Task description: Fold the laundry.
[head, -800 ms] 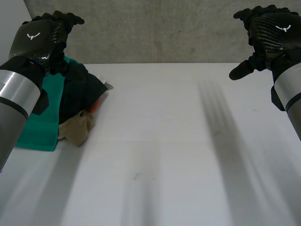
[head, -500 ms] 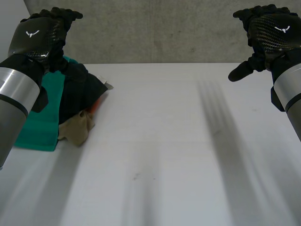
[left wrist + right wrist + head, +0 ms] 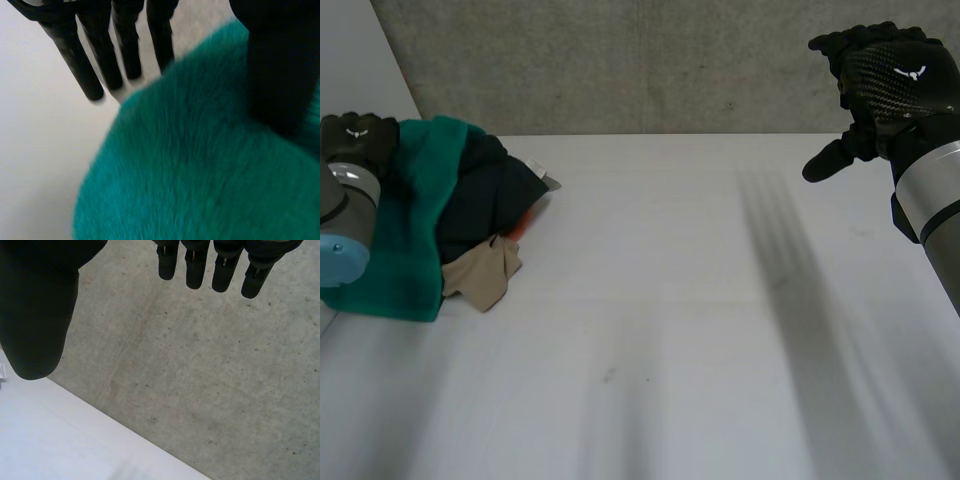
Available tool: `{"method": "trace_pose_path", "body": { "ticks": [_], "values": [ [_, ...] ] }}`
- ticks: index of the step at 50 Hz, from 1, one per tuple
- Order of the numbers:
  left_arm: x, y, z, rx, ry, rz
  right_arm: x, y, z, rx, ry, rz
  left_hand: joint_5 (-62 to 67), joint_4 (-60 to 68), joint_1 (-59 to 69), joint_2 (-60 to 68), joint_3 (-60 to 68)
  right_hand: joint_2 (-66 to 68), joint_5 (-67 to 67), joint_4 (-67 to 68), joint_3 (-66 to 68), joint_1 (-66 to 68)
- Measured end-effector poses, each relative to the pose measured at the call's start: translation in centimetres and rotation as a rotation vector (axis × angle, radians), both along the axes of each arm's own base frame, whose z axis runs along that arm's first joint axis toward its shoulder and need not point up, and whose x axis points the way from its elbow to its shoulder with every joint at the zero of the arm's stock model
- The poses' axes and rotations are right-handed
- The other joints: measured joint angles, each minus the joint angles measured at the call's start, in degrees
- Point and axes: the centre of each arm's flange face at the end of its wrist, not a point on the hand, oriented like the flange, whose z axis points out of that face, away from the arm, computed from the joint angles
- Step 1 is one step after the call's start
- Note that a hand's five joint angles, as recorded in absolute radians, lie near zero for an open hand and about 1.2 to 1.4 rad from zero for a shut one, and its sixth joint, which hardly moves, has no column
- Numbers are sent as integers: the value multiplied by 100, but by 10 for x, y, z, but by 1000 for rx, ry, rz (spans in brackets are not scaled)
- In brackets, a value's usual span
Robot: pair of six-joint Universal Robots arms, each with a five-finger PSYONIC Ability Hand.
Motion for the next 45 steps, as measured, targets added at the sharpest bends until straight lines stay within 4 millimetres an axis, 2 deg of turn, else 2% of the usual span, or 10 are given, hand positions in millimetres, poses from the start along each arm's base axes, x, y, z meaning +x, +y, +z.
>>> {"method": "trace_pose_path", "body": {
  "ticks": [2, 5, 9, 13, 17, 24, 30, 40, 42, 45],
  "values": [
    [1, -7, -7, 4, -10, 6, 0, 0, 0, 2, 1, 0, 1447, 1703, 1382, 1800, 1678, 0, 0, 0, 0, 0],
    [-1, -10, -5, -11, -17, 7, 0, -1, -1, 6, 3, 0, 2171, 2645, 1556, 2547, 2497, 0, 0, 0, 0, 0],
    [-20, 4, 36, -103, 3, -28, 0, -1, 0, 9, 4, -1, 2380, 2855, 1784, 2657, 2584, 0, 0, 0, 0, 0],
    [-52, 38, 91, -228, 57, -113, -1, -1, 0, 8, 5, -3, 2722, 2881, 2034, 2799, 2771, 0, 0, 0, 0, 0],
    [-95, 92, 144, -339, 148, -261, -3, -3, 1, 3, 11, -11, 2755, 2883, 2035, 2839, 2805, 0, 0, 0, 0, 0],
    [-154, 161, 162, -321, 299, -519, -6, -6, 2, -7, 26, -27, 2774, 2885, 2035, 2846, 2844, 0, 0, 0, 0, 0],
    [-187, 188, 130, -155, 394, -653, -13, -13, 4, -14, 30, -54, 2799, 2906, 2037, 2857, 2853, 0, 0, 0, 0, 0],
    [-212, 168, -1, 205, 309, -618, -16, -36, -21, 47, 84, -62, 2514, 2401, 1827, 2404, 2412, 0, 0, 0, 0, 0],
    [-212, 166, -19, 249, 271, -598, -13, -42, -34, 74, 122, -52, 307, 124, -566, 31, 176, 0, 0, 0, 0, 0],
    [-209, 164, -28, 273, 243, -576, -10, -47, -47, 98, 166, -38, -549, -736, -1436, -722, -673, 0, 0, 0, 0, 0]
  ]
}}
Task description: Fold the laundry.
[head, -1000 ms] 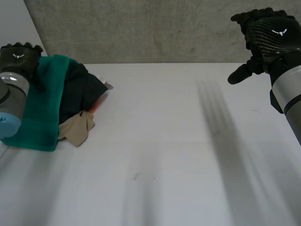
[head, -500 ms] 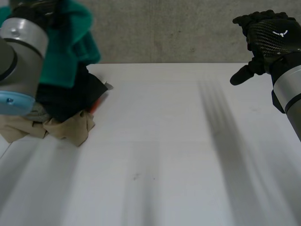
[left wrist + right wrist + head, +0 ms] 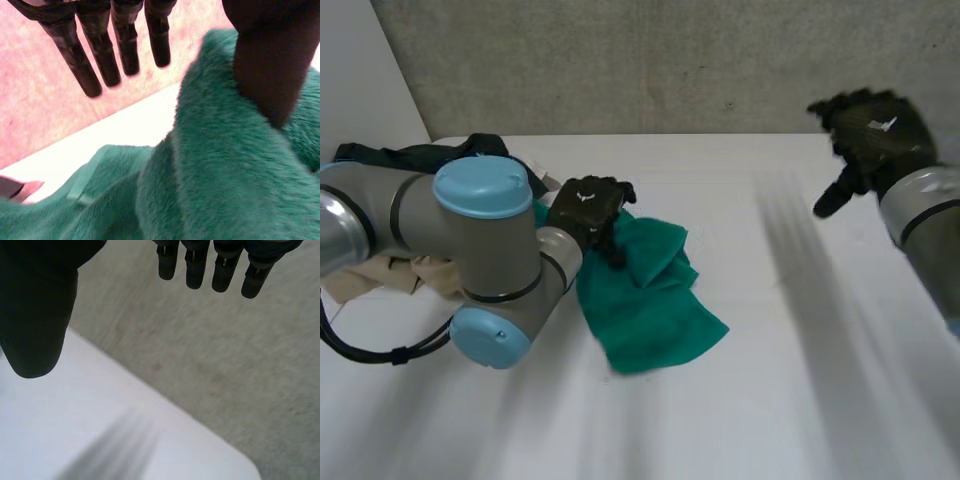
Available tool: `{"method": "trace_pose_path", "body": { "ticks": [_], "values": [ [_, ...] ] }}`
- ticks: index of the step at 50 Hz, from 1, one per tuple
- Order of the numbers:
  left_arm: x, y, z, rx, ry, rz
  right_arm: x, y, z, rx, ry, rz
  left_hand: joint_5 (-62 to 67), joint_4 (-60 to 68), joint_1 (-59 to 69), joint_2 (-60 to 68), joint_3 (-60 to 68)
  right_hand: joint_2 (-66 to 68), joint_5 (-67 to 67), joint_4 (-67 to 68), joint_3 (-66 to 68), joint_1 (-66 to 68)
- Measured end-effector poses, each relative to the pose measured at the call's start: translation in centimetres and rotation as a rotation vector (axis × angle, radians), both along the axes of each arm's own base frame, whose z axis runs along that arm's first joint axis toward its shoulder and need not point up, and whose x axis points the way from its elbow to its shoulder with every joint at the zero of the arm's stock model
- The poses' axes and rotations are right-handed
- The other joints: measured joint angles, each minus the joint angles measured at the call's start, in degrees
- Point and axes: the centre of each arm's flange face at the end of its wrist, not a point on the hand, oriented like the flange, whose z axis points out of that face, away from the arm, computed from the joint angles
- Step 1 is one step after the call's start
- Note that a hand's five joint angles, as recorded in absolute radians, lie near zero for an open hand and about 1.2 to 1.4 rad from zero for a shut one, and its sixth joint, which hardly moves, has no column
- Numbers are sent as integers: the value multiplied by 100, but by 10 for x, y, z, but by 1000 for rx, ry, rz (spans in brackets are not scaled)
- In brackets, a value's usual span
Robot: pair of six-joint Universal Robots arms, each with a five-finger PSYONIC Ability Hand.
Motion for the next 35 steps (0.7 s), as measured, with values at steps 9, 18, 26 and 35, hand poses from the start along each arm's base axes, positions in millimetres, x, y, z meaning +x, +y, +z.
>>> {"method": "trace_pose_path", "body": {
  "ticks": [9, 18, 26, 35],
  "values": [
    [25, 17, 47, -70, -5, 82, 15, -10, -62, 107, 255, 102, -1735, -1646, -1207, -1616, -1675, 0, 0, 0, 0, 0],
    [46, 9, 63, -164, -10, 117, 41, 21, -78, 270, 183, 179, -1762, -1677, -1207, -1659, -1683, 0, 0, 0, 0, 0],
    [54, -63, 39, -287, -148, 37, 72, 46, -90, 424, -63, 202, -1762, -1677, -1207, -1659, -1683, 0, 0, 0, 0, 0],
    [56, -121, -26, -269, -258, -90, 107, 53, -124, 502, -116, 218, -1762, -1677, -1207, -1660, -1684, 0, 0, 0, 0, 0]
  ]
}}
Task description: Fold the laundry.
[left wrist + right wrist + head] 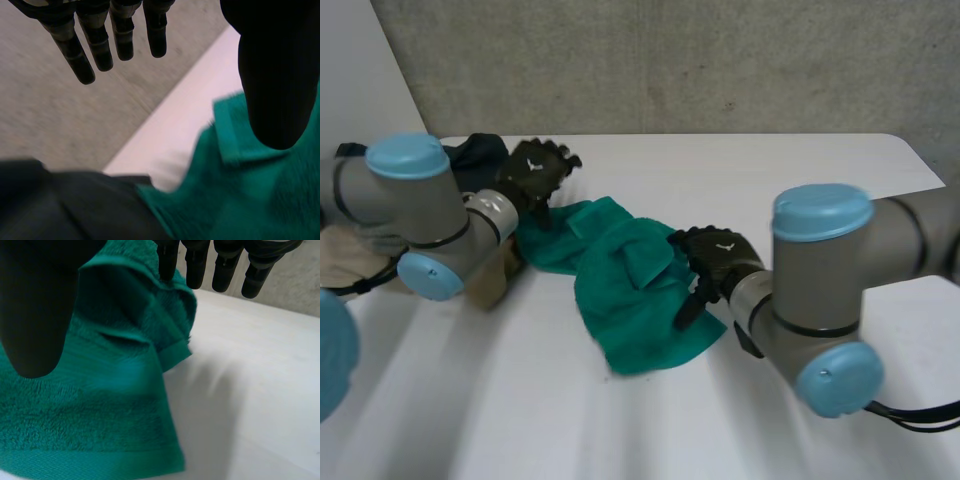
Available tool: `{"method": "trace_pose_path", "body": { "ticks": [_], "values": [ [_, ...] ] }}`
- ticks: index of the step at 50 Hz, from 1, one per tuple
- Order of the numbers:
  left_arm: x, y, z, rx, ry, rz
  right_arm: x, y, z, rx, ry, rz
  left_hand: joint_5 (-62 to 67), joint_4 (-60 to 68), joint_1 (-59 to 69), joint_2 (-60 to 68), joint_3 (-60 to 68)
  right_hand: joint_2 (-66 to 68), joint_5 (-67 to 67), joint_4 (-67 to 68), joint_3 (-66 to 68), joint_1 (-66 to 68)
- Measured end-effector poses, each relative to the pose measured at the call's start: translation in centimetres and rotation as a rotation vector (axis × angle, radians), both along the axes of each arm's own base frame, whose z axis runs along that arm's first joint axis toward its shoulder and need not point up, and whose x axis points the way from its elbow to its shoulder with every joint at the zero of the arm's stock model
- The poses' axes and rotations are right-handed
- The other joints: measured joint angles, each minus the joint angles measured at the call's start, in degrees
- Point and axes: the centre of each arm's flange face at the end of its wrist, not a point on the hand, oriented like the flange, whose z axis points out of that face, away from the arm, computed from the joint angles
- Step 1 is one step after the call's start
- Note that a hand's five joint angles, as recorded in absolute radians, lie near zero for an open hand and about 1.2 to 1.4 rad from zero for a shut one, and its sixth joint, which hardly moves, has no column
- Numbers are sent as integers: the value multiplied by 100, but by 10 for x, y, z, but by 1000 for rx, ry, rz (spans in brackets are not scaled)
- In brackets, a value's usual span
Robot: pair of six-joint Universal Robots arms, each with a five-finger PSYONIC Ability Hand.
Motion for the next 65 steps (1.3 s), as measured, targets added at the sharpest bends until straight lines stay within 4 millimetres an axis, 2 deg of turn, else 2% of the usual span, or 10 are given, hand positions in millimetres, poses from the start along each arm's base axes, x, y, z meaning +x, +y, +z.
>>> {"method": "trace_pose_path", "body": {
  "ticks": [10, 13, 16, 29, 36, 47, 55, 58, 61, 65],
  "values": [
    [-3, -5, -57, 142, -48, -54, 27, -8, -33, -1, -9, 12, 1189, 1117, 1161, 1196, 1086, 347, 356, 365, 362, 317],
    [-6, -1, -60, 150, -63, -56, 35, -11, -35, -25, -24, 23, 4450, 4447, 4740, 4434, 4386, 3363, 3184, 3266, 3276, 3202],
    [-10, 3, -55, 141, -74, -42, 38, -12, -31, -51, -36, 28, 5018, 5232, 4966, 5194, 5148, 5290, 5020, 5200, 5170, 4765],
    [-8, 60, 104, -60, 79, 61, -7, -22, 103, -462, 72, 8, 5018, 5294, 4966, 5248, 5207, 5456, 5309, 5625, 5581, 4789],
    [5, 111, 139, -25, 182, 44, -45, -35, 135, -608, 296, -35, 5018, 5295, 4966, 5251, 5207, 5456, 5420, 5646, 5581, 4790],
    [2, 147, 87, 177, 154, 23, -60, -52, 104, -543, 490, 9, 5018, 5296, 4966, 5251, 5207, 5457, 5448, 5647, 5581, 4935],
    [-21, 117, 34, 230, 117, 22, -50, -75, 50, -514, 578, 53, 5018, 5298, 4966, 5258, 5226, 5454, 5448, 5643, 5577, 4934],
    [-33, 101, 20, 219, 120, 19, -44, -88, 34, -557, 574, 39, 4895, 5059, 4793, 4988, 4966, 3600, 3743, 3685, 3670, 3575],
    [-43, 88, 11, 207, 129, 15, -40, -100, 24, -608, 563, 0, 2678, 2648, 2113, 2499, 2523, 895, 920, 1033, 1026, 813],
    [-49, 81, 6, 205, 133, 23, -43, -111, 21, -651, 557, -86, 31, -63, -493, -84, -38, -6, -3, 16, 8, -17]
  ]
}}
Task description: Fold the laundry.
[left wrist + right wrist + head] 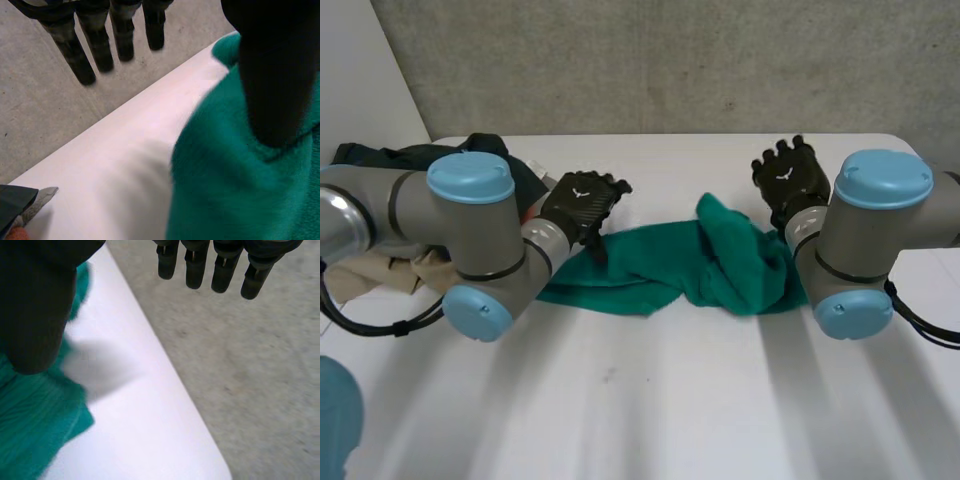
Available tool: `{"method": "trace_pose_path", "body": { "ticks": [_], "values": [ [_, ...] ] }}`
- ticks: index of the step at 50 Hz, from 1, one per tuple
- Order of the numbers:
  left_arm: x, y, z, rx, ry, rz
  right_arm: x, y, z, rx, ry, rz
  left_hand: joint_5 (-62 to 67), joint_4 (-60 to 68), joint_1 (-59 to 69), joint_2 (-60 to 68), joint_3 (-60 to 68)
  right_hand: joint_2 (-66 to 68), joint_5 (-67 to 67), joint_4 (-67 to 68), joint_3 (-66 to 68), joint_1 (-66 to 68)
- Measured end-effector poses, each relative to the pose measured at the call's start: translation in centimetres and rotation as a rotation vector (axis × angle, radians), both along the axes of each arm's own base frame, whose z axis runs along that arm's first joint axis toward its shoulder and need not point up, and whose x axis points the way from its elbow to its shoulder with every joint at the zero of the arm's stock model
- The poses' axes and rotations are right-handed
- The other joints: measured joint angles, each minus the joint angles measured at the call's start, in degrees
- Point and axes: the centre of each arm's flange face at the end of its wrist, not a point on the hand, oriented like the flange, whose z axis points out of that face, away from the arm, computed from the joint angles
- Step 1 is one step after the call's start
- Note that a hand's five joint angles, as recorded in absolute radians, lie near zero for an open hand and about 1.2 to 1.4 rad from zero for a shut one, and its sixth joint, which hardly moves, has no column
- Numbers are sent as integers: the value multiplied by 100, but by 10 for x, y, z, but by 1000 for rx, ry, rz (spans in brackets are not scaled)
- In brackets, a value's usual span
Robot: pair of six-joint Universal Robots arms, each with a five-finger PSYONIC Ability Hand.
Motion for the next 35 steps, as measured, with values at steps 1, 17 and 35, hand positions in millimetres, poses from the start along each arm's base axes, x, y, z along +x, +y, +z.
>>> {"method": "trace_pose_path", "body": {
  "ticks": [1, 17, 35],
  "values": [
    [0, 0, 1, 3, -2, 5, -2, -1, 1, -9, -5, -16, -222, -228, -49, -187, -244, 0, 0, -16, -6, 0],
    [63, 42, 26, 135, -72, 189, -42, 57, 31, 186, 44, -8, -186, -188, 32, -164, -226, 0, 0, -18, -6, 0],
    [67, -39, -48, 204, -34, 137, -54, 78, 5, 492, -225, 26, 1102, 1111, 1366, 1080, 1044, 254, 290, 254, 284, 24]
  ]
}}
